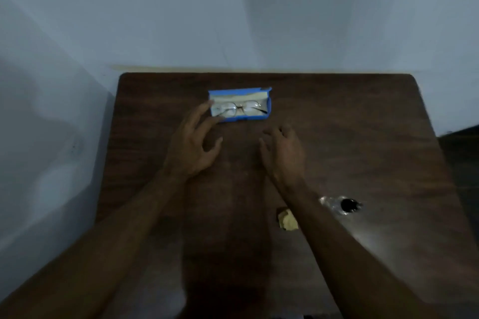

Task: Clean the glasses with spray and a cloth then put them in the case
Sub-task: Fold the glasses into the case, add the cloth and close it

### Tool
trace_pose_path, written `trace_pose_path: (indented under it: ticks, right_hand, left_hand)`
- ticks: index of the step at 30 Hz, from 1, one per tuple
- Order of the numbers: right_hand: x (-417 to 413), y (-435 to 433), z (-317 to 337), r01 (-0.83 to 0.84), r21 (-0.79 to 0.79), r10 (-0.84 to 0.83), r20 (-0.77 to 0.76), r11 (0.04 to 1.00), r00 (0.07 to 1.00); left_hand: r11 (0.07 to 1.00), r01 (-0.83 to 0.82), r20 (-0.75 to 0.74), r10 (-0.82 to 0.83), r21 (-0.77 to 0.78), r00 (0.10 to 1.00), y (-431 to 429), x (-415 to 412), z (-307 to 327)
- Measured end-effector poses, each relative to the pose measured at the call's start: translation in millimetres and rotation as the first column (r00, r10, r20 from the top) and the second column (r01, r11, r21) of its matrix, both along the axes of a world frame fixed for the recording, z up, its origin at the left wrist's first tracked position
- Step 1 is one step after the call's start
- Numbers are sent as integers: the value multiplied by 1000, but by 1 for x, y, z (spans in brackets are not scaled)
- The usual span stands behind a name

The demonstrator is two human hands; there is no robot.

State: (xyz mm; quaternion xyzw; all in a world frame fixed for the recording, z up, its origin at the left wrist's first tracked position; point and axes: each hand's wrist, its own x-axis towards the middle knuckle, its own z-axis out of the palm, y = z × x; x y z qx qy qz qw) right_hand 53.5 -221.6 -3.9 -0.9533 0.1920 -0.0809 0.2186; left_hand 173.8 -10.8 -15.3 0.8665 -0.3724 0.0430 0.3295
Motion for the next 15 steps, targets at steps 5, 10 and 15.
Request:
trace_pose_path:
  ticks: [5, 10, 15]
  right_hand:
    - [-102, 24, -7, 135, -40, -140, -160, 990, 977]
    - [-162, 43, -20, 129, -67, -144, -337, 989, 930]
    - [-165, 38, -15, 298, 215, -250, -226, 930, 942]
  left_hand:
    - [996, -9, -314, -19, -89, 949, -14, -114, -11]
    - [980, -117, -610, -4, -159, 793, -23, -180, -26]
    - [961, -257, -807, 68, -106, 586, -37, -200, -18]
